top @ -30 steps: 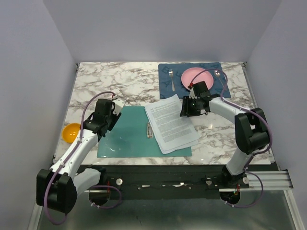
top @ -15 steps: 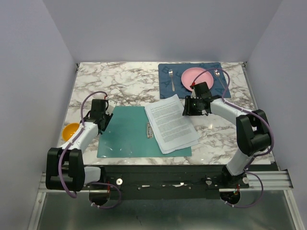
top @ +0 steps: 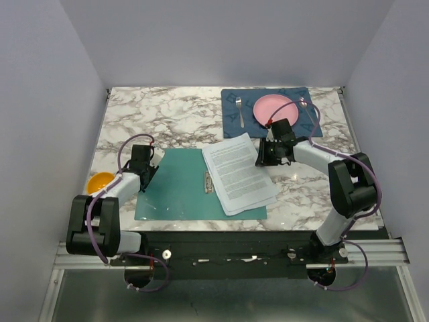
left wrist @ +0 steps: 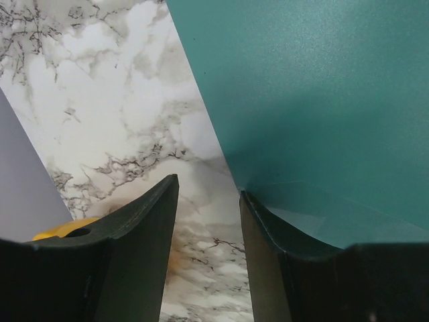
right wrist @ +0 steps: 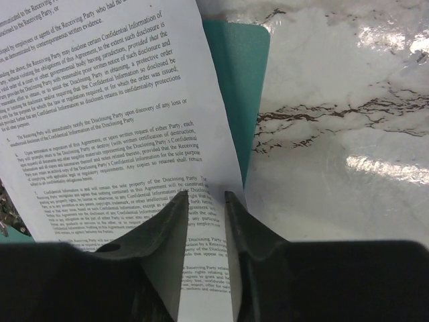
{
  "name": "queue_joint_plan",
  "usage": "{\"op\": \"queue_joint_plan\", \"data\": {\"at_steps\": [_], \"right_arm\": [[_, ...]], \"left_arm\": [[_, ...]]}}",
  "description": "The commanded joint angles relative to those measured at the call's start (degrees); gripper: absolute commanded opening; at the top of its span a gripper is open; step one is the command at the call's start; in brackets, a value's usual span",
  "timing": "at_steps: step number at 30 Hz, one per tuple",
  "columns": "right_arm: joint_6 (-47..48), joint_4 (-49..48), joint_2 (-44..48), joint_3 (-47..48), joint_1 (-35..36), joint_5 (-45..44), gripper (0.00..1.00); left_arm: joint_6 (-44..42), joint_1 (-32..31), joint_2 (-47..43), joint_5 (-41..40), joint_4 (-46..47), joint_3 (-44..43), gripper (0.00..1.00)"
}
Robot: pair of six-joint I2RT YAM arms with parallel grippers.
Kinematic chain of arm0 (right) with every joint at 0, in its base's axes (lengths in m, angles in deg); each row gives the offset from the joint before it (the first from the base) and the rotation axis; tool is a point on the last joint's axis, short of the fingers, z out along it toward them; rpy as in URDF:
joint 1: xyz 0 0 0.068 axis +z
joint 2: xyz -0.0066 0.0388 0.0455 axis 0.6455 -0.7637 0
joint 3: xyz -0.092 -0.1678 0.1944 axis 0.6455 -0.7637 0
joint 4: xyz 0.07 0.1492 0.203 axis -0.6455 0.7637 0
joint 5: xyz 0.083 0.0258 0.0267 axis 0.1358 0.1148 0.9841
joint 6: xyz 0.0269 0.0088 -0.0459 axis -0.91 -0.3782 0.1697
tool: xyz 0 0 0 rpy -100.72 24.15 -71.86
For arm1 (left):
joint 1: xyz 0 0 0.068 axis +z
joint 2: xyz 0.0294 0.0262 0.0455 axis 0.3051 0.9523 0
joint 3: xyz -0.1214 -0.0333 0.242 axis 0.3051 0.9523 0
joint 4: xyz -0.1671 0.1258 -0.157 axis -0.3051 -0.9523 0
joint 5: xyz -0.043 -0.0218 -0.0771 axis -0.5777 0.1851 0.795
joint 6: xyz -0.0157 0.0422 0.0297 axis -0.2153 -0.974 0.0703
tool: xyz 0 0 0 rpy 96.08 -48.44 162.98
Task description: Put the files into the folder
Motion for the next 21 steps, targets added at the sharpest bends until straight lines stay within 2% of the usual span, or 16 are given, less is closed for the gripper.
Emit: {"op": "queue_joint_plan", "data": {"at_steps": [1, 3, 9, 21], "right_arm": [[-0.09, -1.08, 0.67, -1.13, -0.26, -1.31, 0.42], [0.52, -1.0, 2.52, -1.04, -0.26, -3.5, 0.5], [0.88, -0.38, 2.26, 0.1, -0.43, -4.57, 0.51], [-1.06, -3.02, 1.38, -2.71, -0.43, 0.09, 0.33]], "left_arm": [[-1.42, 0.27, 2.35, -0.95, 2.61, 1.39, 0.55], [-1.51, 0.19, 2.88, -0.43, 2.61, 1.4, 0.54], [-0.9, -0.34, 3.49, 1.33, 1.91, 1.31, 0.53], [0.42, -1.13, 2.53, 2.3, 0.85, 1.4, 0.52]]}}
